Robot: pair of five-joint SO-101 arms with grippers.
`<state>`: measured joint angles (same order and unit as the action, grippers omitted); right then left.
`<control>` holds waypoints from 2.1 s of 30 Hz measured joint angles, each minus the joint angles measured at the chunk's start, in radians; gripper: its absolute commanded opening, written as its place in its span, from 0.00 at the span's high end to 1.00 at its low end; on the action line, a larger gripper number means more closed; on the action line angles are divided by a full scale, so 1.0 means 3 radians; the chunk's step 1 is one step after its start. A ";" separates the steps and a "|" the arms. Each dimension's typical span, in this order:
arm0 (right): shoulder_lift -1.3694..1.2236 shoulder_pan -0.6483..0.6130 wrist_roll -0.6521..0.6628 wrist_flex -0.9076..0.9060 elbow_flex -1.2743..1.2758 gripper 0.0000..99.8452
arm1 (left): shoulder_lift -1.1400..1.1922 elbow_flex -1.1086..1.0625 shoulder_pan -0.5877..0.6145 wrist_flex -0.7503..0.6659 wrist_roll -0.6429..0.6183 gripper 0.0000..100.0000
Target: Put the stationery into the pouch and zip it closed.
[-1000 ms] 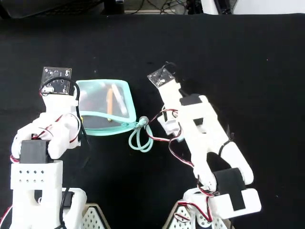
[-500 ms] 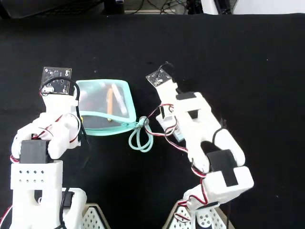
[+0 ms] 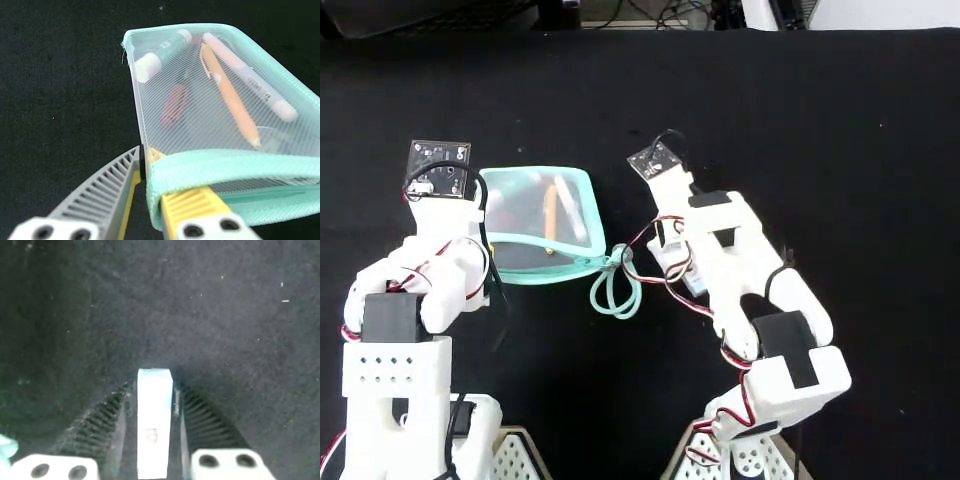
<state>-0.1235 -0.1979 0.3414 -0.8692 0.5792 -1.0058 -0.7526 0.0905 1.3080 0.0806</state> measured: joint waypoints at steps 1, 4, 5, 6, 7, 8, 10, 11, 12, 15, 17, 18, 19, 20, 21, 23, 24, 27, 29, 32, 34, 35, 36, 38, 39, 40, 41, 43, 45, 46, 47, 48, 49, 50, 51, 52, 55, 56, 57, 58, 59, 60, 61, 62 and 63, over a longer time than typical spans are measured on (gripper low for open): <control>0.0000 0.0005 0.0000 0.0005 0.0000 0.97 | 0.0000 0.0000 0.0000 0.0000 0.0000 0.97; 0.0000 0.0010 0.0000 0.0026 0.0000 0.99 | 0.0000 0.0000 0.0000 0.0000 0.0000 0.97; 0.0020 0.0010 0.0000 0.0036 0.0000 0.99 | 0.0000 0.0000 0.0000 0.0000 0.0000 0.97; 0.0077 0.0010 0.0000 0.0036 0.0026 0.99 | 0.0000 0.0000 0.0000 0.0000 0.0000 0.97; 0.0174 0.0000 0.0000 0.0041 0.0092 0.99 | 0.0000 0.0000 0.0000 0.0000 0.0000 0.97; 0.0307 -0.0015 0.0005 0.0041 0.0189 0.99 | 0.0000 0.0000 0.0000 0.0000 0.0000 0.97; 0.0690 -0.0005 -0.0005 0.0041 0.0414 0.99 | 0.0000 0.0000 0.0000 0.0000 0.0000 0.97; 0.0936 0.0000 -0.0005 0.0041 0.0557 0.99 | 0.0000 0.0000 0.0000 0.0000 0.0000 0.97; 0.1207 0.0000 -0.0010 0.0041 0.0701 0.99 | 0.0000 0.0000 0.0000 0.0000 0.0000 0.97; 0.2138 -0.0015 -0.0015 0.0041 0.1125 0.99 | 0.0000 0.0000 0.0000 0.0000 0.0000 0.97; 0.2798 -0.0082 -0.0020 0.0041 0.1381 0.99 | 0.0000 0.0000 0.0000 0.0000 0.0000 0.97; 0.3135 -0.0169 -0.0015 0.0041 0.1488 0.99 | 0.0000 0.0000 0.0000 0.0000 0.0000 0.97; 0.3447 -0.0276 -0.0015 0.0041 0.1570 0.99 | 0.0000 0.0000 0.0000 0.0000 0.0000 0.97; 0.3749 -0.0378 -0.0015 0.0041 0.1626 0.99 | 0.0000 0.0000 0.0000 0.0000 0.0000 0.97; 0.4020 -0.0506 -0.0020 0.0041 0.1652 0.99 | 0.0000 0.0000 0.0000 0.0000 0.0000 0.97; 0.4470 -0.0767 -0.0015 0.0041 0.1652 0.99 | 0.0000 0.0000 0.0000 0.0000 0.0000 0.97; 0.4639 -0.0859 -0.0015 0.0041 0.1652 0.99 | 0.0000 0.0000 0.0000 0.0000 0.0000 0.97; 0.4930 -0.1095 -0.0015 0.0133 0.1652 0.99 | 0.0000 0.0000 0.0000 0.0000 0.0000 0.97; 0.5007 -0.1207 -0.0015 0.0230 0.1652 0.99 | 0.0000 0.0000 0.0000 0.0000 0.0000 0.97; 0.5043 -0.1386 -0.0015 0.0455 0.1652 0.99 | 0.0000 0.0000 0.0000 0.0000 0.0000 0.97; 0.5043 -0.1555 -0.0015 0.0614 0.1652 0.99 | 0.0000 -0.0010 0.0000 0.0000 0.0000 0.97; 0.5043 -0.1642 -0.0015 0.0680 0.1652 0.99 | -0.0005 -0.0036 0.0000 -0.0010 0.0000 0.97; 0.5048 -0.1739 -0.0015 0.0736 0.1652 0.99 | -0.0015 -0.0066 0.0000 -0.0036 0.0010 0.97; 0.5053 -0.1954 -0.0015 0.0818 0.1652 0.99 | -0.0015 -0.0128 0.0000 -0.0087 0.0010 0.97; 0.5053 -0.2036 -0.0015 0.0844 0.1652 0.99 | -0.0015 -0.0138 0.0000 -0.0107 0.0010 0.97; 0.5053 -0.2102 -0.0015 0.0859 0.1652 0.99 | -0.0015 -0.0138 0.0000 -0.0107 0.0015 0.97; 0.5053 -0.2143 -0.0015 0.0864 0.1652 0.99 | -0.0015 -0.0138 0.0000 -0.0107 0.0015 0.97; 0.5053 -0.2225 -0.0015 0.0864 0.1678 0.99 | -0.0015 -0.0138 0.0000 -0.0107 0.0015 0.97; 0.5058 -0.2240 -0.0015 0.0864 0.1713 0.99 | -0.0015 -0.0138 0.0000 -0.0118 0.0015 0.97; 0.5058 -0.2240 -0.0015 0.0875 0.1729 0.99 | -0.0010 -0.0138 0.0000 -0.0118 0.0015 0.97; 0.5058 -0.2240 -0.0015 0.0900 0.1759 0.99 | -0.0005 -0.0138 0.0000 -0.0118 0.0015 0.97; 0.5058 -0.2240 -0.0015 0.0941 0.1795 0.99 | -0.0010 -0.0138 0.0000 -0.0118 0.0015 0.97; 0.5058 -0.2240 -0.0015 0.1018 0.1857 0.99 | -0.0020 -0.0138 0.0000 -0.0118 0.0015 0.97; 0.5058 -0.2240 -0.0015 0.1120 0.1938 0.99 | -0.0020 -0.0138 0.0000 -0.0118 0.0015 0.97; 0.5058 -0.2240 -0.0015 0.1248 0.2030 0.99 | -0.0020 -0.0138 0.0000 -0.0118 0.0015 0.97; 0.5058 -0.2240 -0.0015 0.1376 0.2138 0.99 | -0.0020 -0.0133 0.0000 -0.0113 0.0010 0.97; 0.5058 -0.2225 -0.0015 0.1821 0.2475 0.99 | -0.0020 -0.0036 0.0000 -0.0010 -0.0072 0.97; 0.5058 -0.2199 -0.0015 0.1964 0.2567 0.99 | -0.0020 -0.0010 0.0000 0.0020 -0.0087 0.97; 0.5053 -0.2169 -0.0015 0.2092 0.2639 0.99 | -0.0020 0.0000 0.0000 0.0036 -0.0092 0.97; 0.5053 -0.2158 -0.0015 0.2204 0.2675 0.99 | -0.0020 0.0005 0.0000 0.0041 -0.0097 0.97; 0.5048 -0.2153 -0.0015 0.2281 0.2690 0.99 | -0.0020 0.0005 0.0000 0.0041 -0.0102 0.97; 0.5028 -0.2153 -0.0015 0.2353 0.2695 0.99 | -0.0020 0.0005 0.0000 0.0041 -0.0107 0.97; 0.4982 -0.2153 -0.0015 0.2409 0.2695 0.99 | -0.0020 0.0010 0.0000 0.0041 -0.0113 0.97; 0.4905 -0.2153 -0.0015 0.2470 0.2695 0.99 | -0.0020 0.0010 0.0000 0.0041 -0.0113 0.97; 0.4818 -0.2153 -0.0015 0.2547 0.2695 0.99 | -0.0020 0.0010 0.0000 0.0046 -0.0113 0.97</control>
<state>1.3218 -0.8439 0.3368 -0.1051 1.3878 -1.0119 -0.7495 0.0905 1.3218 0.0468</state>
